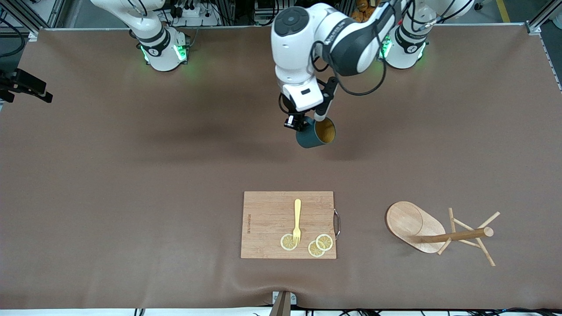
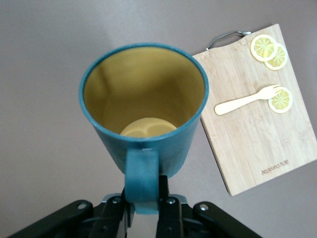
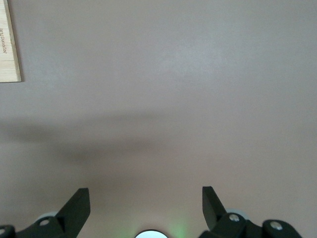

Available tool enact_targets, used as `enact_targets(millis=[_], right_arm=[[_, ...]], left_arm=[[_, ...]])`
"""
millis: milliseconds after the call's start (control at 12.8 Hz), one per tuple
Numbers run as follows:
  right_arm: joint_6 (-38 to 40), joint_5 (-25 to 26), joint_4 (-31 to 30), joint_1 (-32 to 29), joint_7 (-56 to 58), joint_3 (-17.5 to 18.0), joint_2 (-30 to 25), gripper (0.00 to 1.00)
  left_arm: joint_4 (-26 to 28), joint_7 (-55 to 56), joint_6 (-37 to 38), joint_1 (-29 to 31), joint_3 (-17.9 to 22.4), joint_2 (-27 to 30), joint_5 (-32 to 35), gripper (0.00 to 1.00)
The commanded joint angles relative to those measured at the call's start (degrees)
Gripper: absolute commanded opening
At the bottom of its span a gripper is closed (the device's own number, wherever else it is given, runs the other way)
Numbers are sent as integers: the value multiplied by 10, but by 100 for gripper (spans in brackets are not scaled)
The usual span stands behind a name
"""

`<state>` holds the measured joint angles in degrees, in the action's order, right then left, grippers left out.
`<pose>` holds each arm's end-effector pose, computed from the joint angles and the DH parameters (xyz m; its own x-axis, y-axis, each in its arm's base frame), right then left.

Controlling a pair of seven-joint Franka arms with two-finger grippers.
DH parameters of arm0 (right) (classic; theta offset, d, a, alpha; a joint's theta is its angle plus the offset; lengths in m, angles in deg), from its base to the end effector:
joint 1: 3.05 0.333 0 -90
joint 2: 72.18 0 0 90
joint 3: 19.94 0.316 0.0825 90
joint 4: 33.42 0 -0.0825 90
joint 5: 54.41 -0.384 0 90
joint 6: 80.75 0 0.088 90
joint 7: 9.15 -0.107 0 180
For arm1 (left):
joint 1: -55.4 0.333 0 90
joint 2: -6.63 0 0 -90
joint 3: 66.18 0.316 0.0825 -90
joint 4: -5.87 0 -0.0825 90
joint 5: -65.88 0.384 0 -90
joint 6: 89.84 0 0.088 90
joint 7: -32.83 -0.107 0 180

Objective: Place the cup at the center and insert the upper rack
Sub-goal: 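Lift the mug by its handle with the left gripper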

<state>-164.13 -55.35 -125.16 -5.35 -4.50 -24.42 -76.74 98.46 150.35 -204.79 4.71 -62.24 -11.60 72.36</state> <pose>0.5138 -0.0610 0.6432 0.9973 -0.0344 -0.0644 -0.0363 -0.9990 -0.0279 0.4544 -0.4801 0.4485 0.3688 0.9260 0.0805 0.9187 -0.3763 0.1199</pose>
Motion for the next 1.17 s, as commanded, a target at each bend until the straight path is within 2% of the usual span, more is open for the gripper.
enact_targets(millis=[0, 390, 624, 780, 1092], right_arm=[[5, -3, 20, -12, 7, 6, 4, 100], [2, -2, 23, 22, 8, 10, 29, 100], [5, -2, 23, 26, 8, 10, 28, 100], [4, -3, 24, 26, 8, 9, 29, 100], [5, -2, 23, 21, 8, 8, 29, 100]], left_arm=[[67, -28, -62, 10, -4, 43, -27, 0], [86, -123, -117, 35, -4, 50, -107, 0], [86, -232, -118, 64, -4, 55, -219, 0], [87, -292, -118, 89, -4, 59, -262, 0], [117, -452, -117, 138, -4, 72, -392, 0]])
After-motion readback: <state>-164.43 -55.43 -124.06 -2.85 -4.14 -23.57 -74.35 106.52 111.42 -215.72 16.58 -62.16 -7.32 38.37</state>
